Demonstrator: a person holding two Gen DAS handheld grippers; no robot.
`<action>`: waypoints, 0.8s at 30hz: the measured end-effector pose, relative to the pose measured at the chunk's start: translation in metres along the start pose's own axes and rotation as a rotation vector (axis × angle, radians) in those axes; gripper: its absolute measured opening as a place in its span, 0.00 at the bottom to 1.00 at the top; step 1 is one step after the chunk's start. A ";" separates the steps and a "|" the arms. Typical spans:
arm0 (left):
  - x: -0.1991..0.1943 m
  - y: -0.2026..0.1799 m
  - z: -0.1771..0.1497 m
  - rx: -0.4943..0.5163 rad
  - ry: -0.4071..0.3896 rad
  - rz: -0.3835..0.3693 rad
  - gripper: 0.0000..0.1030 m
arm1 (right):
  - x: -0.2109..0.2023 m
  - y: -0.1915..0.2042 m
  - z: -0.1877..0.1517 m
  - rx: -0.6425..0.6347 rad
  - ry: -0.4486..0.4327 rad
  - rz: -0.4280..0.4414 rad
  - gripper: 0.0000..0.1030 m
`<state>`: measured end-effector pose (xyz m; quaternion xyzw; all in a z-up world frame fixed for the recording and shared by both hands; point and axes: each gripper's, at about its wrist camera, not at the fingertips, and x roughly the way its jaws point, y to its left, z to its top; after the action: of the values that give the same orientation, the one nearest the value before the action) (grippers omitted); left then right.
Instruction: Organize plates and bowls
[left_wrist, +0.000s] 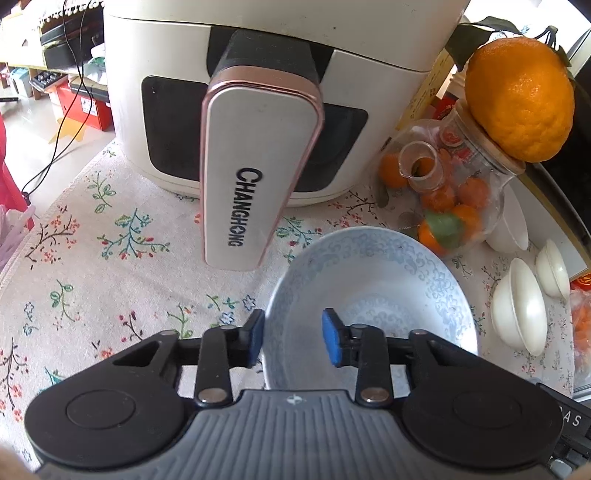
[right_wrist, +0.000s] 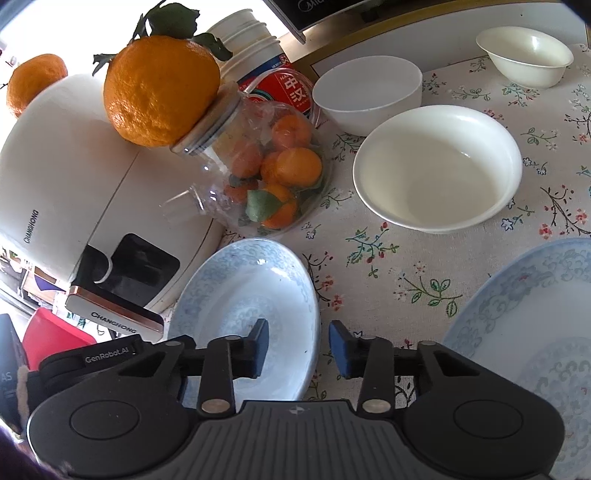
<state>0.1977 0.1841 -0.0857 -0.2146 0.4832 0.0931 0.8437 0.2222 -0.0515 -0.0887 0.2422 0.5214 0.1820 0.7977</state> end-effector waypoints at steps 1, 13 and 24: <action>0.000 0.002 -0.001 0.002 -0.002 0.004 0.21 | 0.001 0.001 -0.001 -0.003 0.000 -0.005 0.32; 0.005 0.012 -0.003 0.014 -0.032 -0.031 0.11 | 0.008 0.004 -0.007 -0.063 -0.006 -0.060 0.12; -0.013 -0.005 -0.004 0.069 -0.061 -0.089 0.10 | -0.011 0.000 -0.001 -0.054 -0.052 -0.068 0.12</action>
<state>0.1899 0.1782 -0.0746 -0.2037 0.4502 0.0453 0.8682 0.2169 -0.0575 -0.0810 0.2073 0.5033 0.1627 0.8230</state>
